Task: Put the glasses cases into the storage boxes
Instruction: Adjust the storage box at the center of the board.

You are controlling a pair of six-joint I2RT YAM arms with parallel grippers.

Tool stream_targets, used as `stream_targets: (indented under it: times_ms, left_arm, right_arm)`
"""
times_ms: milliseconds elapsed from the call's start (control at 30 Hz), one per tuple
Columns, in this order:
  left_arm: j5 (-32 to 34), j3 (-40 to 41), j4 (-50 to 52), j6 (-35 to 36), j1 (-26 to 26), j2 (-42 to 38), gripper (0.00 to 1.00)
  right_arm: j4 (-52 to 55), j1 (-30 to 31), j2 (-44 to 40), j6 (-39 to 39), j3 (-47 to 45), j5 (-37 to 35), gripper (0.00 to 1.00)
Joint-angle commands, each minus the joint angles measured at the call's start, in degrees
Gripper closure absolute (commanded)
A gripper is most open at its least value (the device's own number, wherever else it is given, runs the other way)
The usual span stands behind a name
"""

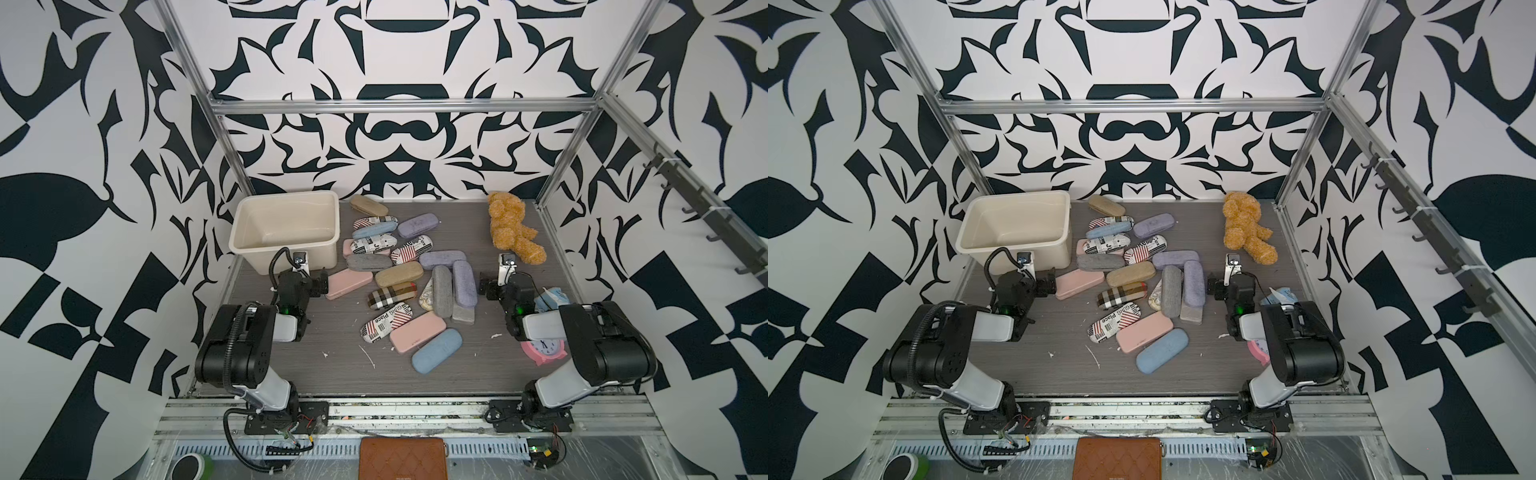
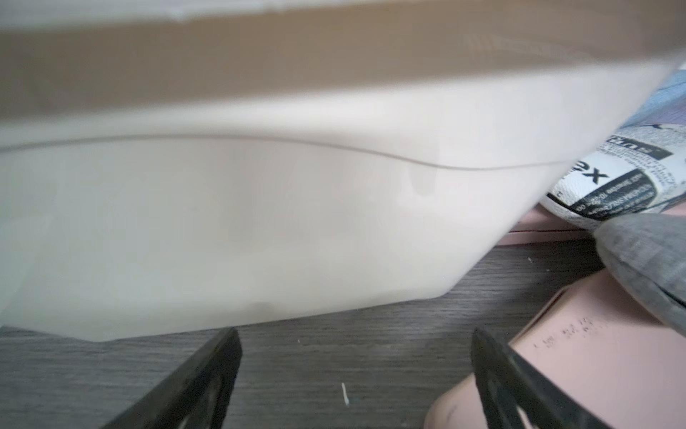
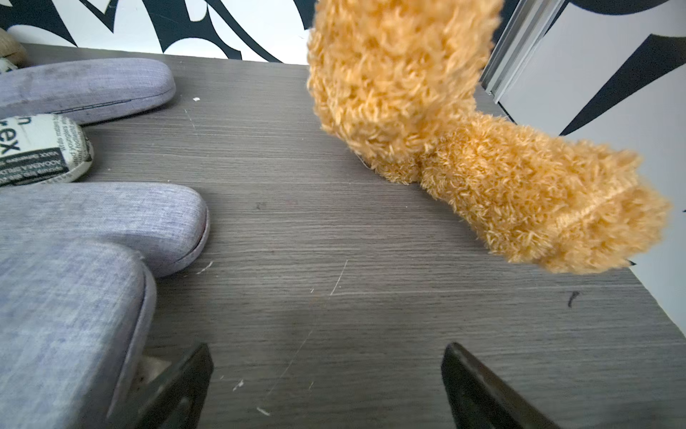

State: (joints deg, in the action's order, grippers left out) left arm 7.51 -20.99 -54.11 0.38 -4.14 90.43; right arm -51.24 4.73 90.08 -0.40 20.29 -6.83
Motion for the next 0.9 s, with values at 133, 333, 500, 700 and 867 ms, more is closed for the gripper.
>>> stream_targets:
  times_ms: [133, 333, 500, 700, 867]
  left_arm:
    - [-0.5, 0.4, -0.1, -0.4, 0.1, -0.8, 0.01]
    - [-0.4, 0.4, -0.1, -0.4, 0.1, -0.8, 0.01]
    - [-0.4, 0.4, -0.2, -0.4, 0.1, -0.8, 0.01]
    - [-1.2, -0.1, 0.6, 0.4, 0.1, -0.6, 0.01]
    - [-1.0, 0.0, 0.4, 0.3, 0.1, -0.7, 0.01]
  right_arm:
    - [-1.3, -0.1, -0.9, -0.3, -0.1, 0.1, 0.0]
    - [-1.3, 0.0, -0.9, -0.2, -0.1, 0.2, 0.0]
    - [-1.3, -0.1, -1.0, -0.2, -0.1, 0.0, 0.0]
    - [-1.6, -0.1, -1.0, -0.1, -0.2, -0.2, 0.0]
    - [-1.5, -0.1, -0.9, -0.1, -0.1, -0.1, 0.0]
